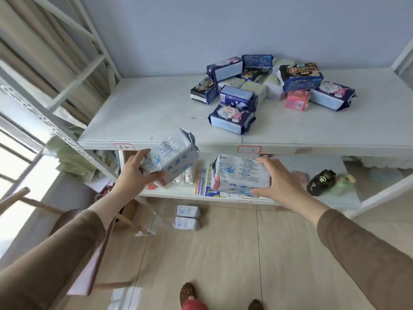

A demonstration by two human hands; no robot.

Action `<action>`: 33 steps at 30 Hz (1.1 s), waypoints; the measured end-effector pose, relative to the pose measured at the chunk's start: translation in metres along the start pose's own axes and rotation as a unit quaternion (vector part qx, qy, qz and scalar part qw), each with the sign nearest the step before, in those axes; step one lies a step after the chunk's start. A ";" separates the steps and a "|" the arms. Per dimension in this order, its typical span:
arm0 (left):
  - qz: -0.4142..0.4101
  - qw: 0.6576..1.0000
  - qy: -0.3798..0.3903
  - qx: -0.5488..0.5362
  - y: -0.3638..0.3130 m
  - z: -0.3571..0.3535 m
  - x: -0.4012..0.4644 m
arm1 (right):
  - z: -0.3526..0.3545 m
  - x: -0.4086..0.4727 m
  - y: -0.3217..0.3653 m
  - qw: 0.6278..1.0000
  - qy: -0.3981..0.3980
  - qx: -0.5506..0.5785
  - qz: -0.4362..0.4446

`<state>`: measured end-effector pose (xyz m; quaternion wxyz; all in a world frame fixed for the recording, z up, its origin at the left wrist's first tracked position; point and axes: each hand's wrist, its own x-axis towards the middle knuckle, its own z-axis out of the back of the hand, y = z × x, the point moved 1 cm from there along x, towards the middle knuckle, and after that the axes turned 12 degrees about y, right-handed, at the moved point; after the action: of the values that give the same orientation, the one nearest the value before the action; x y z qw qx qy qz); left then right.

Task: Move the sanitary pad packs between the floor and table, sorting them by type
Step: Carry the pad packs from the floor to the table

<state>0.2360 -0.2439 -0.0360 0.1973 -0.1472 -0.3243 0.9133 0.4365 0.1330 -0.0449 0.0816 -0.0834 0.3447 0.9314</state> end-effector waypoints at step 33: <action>0.061 0.937 0.319 0.127 0.514 -0.342 0.031 | -0.621 0.079 -0.088 0.959 0.237 -0.014 -0.156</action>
<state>0.2079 -0.4131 -0.6299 0.2513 -0.4237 -0.1165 0.8624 0.4401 -0.2011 -0.5820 0.1410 -0.3559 0.3237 0.8653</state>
